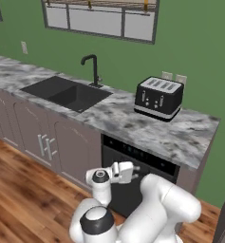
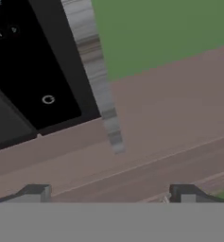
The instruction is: Open the dishwasher door and pull out the top rack.
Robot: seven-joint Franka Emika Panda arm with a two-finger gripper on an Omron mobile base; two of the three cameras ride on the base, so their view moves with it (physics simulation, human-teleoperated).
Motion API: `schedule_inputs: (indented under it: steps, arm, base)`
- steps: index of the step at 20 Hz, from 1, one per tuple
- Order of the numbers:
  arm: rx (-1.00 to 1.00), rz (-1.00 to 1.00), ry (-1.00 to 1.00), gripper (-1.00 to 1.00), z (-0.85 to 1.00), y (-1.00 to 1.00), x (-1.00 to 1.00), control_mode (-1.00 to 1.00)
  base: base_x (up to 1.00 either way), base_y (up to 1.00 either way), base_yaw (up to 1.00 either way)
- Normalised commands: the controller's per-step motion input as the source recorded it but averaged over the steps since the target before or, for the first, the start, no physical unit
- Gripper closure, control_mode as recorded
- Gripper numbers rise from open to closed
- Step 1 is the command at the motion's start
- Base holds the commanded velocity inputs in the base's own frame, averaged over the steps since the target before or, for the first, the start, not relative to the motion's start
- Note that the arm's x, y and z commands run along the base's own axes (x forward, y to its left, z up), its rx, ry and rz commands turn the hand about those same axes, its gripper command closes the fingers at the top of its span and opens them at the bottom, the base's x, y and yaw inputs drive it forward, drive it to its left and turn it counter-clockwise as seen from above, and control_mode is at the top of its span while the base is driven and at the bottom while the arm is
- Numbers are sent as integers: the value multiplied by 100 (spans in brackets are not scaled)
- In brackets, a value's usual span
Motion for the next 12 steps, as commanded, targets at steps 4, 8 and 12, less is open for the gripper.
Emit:
schedule_inputs:
  steps: [4, 8, 12]
  arm:
    - [18, 28, 4, -100, -36, -22, 15, -100]
    - [15, 28, 2, -100, -29, -5, 25, -100]
    - [9, 15, 0, -100, -25, 0, 53, -100]
  base:
    - [0, 0, 0]
    - [0, 0, 0]
    - [0, 0, 0]
